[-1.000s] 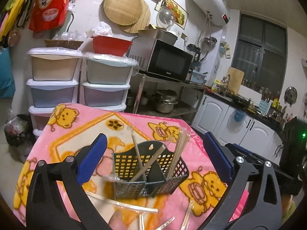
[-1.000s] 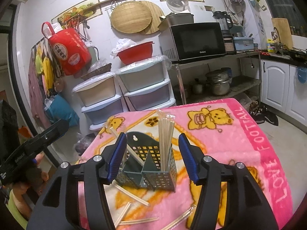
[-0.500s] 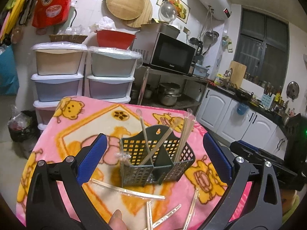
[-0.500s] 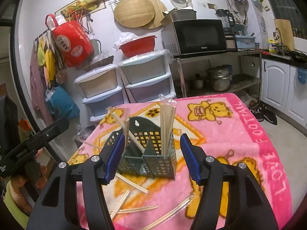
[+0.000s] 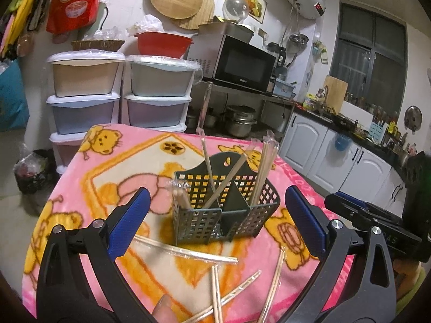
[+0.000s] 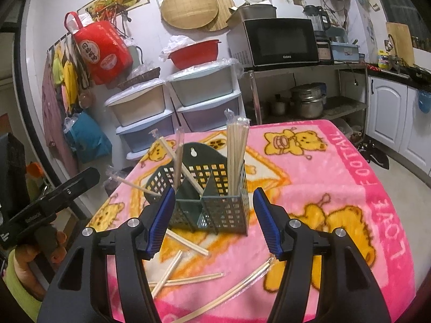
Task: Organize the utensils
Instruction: 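Move both open grippers back over the wrapped chopsticks on the blanket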
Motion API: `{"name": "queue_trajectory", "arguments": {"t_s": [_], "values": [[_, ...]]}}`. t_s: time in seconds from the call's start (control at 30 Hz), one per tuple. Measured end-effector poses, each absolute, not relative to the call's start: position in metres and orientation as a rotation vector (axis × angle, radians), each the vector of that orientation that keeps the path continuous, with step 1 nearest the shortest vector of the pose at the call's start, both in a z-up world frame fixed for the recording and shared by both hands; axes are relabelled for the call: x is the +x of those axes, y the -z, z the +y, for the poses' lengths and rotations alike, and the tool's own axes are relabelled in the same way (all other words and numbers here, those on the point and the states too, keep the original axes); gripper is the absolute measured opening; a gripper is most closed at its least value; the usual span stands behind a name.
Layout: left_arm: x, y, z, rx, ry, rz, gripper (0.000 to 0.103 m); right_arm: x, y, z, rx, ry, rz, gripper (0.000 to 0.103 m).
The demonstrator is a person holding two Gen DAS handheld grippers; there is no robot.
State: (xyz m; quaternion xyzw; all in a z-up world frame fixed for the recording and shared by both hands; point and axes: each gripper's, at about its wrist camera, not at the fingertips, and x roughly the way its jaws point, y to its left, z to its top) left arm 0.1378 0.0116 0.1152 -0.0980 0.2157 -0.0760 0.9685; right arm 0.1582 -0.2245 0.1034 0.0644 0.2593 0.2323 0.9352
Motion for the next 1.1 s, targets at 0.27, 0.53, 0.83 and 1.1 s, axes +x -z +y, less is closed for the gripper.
{"name": "queue_trajectory", "arguments": {"t_s": [0.27, 0.53, 0.83, 1.1], "values": [[0.134, -0.1, 0.007, -0.18, 0.149, 0.474, 0.092, 0.153, -0.092, -0.225, 0.121, -0.461, 0.552, 0.058], [0.134, -0.083, 0.009, -0.175, 0.136, 0.517, 0.092, 0.152, -0.078, -0.229, 0.126, -0.447, 0.588, 0.058], [0.134, -0.066, 0.005, -0.154, 0.123, 0.559, 0.092, 0.152, -0.06, -0.236, 0.128, -0.419, 0.631, 0.058], [0.137, -0.049, -0.001, -0.144, 0.117, 0.605, 0.092, 0.153, -0.046, -0.239, 0.122, -0.405, 0.666, 0.058]]}}
